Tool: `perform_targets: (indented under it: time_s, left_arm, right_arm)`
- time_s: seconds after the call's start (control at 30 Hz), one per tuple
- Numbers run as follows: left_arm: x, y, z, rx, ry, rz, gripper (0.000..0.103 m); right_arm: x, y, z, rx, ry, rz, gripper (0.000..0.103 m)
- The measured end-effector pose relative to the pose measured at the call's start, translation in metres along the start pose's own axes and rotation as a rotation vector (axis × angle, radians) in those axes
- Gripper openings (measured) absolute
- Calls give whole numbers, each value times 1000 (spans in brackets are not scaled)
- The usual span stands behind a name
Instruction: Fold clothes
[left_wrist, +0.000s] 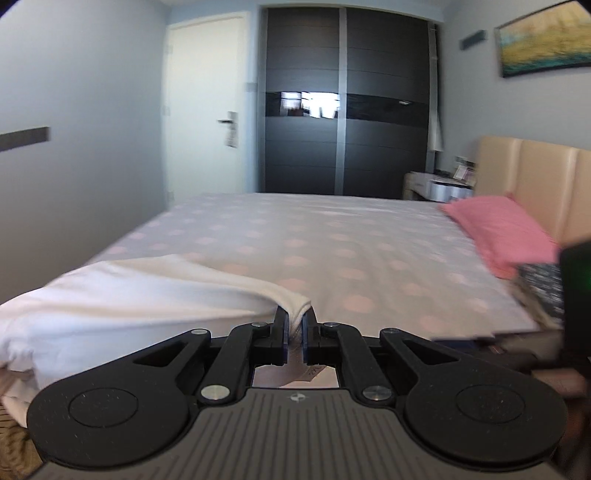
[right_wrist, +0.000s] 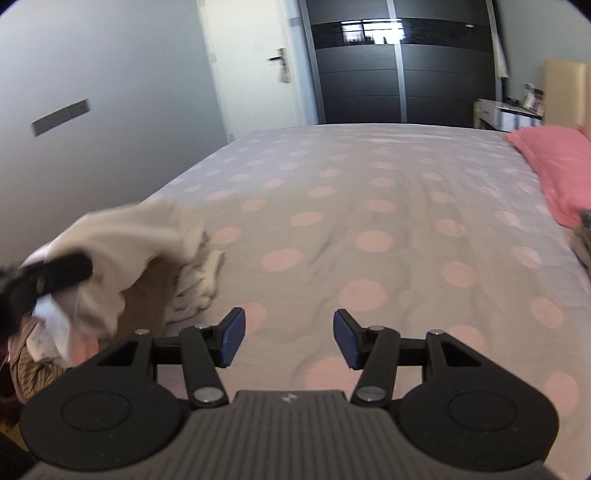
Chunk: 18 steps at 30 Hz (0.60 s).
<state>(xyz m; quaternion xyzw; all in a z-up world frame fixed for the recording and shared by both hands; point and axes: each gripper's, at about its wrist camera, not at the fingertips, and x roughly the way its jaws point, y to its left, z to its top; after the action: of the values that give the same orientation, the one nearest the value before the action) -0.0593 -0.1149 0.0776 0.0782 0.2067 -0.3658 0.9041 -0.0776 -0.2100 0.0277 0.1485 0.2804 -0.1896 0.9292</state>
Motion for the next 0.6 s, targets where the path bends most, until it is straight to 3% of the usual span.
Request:
perform_targets:
  time_s: [0.23, 0.33, 0.43, 0.47, 0.53, 0.6]
  left_arm:
    - [-12, -61, -18, 88, 96, -229, 5]
    - [-6, -87, -29, 149, 150, -228, 5]
    - [10, -90, -39, 174, 244, -225, 10]
    - [9, -85, -42, 181, 242, -221, 11]
    - [4, -79, -44, 201, 230, -200, 25]
    - [1, -69, -46, 217, 224, -162, 31]
  right_arm:
    - [-49, -60, -7, 106, 2, -112, 56]
    - [-57, -71, -18, 118, 22, -115, 56]
    - [-60, -75, -27, 121, 41, -98, 56]
    - [-58, -75, -29, 117, 49, -91, 56]
    - [-53, -74, -33, 110, 68, -75, 56]
    - [-41, -69, -37, 103, 107, -44, 56]
